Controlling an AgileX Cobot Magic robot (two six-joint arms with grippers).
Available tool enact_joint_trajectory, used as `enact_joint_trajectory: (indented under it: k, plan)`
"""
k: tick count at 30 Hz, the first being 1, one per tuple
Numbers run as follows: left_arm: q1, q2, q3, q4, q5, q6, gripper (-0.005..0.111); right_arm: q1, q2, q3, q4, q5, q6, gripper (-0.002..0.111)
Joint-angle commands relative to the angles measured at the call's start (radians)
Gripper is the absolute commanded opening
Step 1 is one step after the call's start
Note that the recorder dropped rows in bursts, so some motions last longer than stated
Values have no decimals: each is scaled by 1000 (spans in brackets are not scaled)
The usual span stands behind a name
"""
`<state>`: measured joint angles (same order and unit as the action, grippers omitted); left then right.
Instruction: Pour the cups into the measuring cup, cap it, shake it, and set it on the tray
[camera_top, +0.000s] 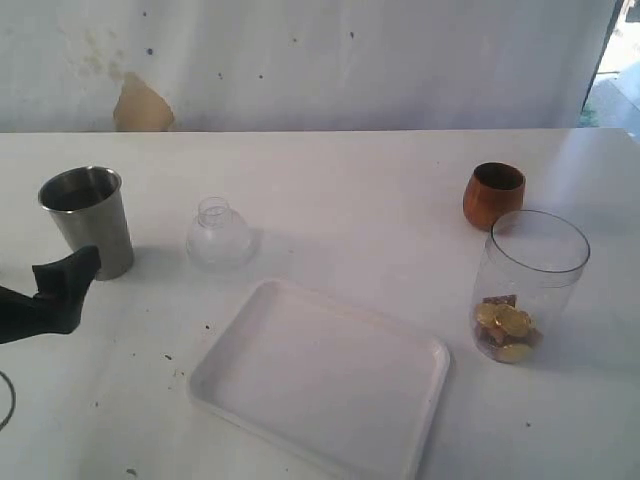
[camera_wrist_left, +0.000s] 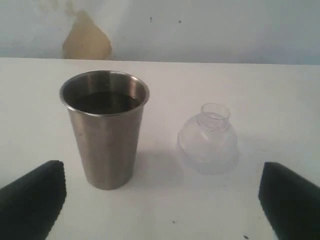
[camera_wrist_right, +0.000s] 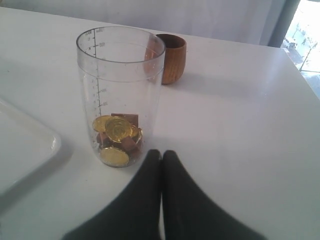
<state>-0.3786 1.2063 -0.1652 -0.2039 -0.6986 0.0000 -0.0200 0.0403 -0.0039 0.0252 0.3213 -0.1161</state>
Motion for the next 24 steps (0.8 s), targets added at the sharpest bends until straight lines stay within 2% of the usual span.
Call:
enact_joint_trajectory:
  k: [1,5,11,15,24]
  plan:
    - [-5,154,-13,-58,-130,20,105,2,4,4,5,-11,-4,0]
    - [-5,297,-59,-140,-205,19,105,2,4,4,5,-11,-4,0]
    - [-5,458,-151,-159,-229,17,105,2,4,4,5,-11,-4,0]
    - [-5,550,-206,-170,-302,20,105,2,4,4,5,-11,-4,0]
    - [-3,719,-339,-256,-330,33,105,2,4,4,5,-11,-4,0]
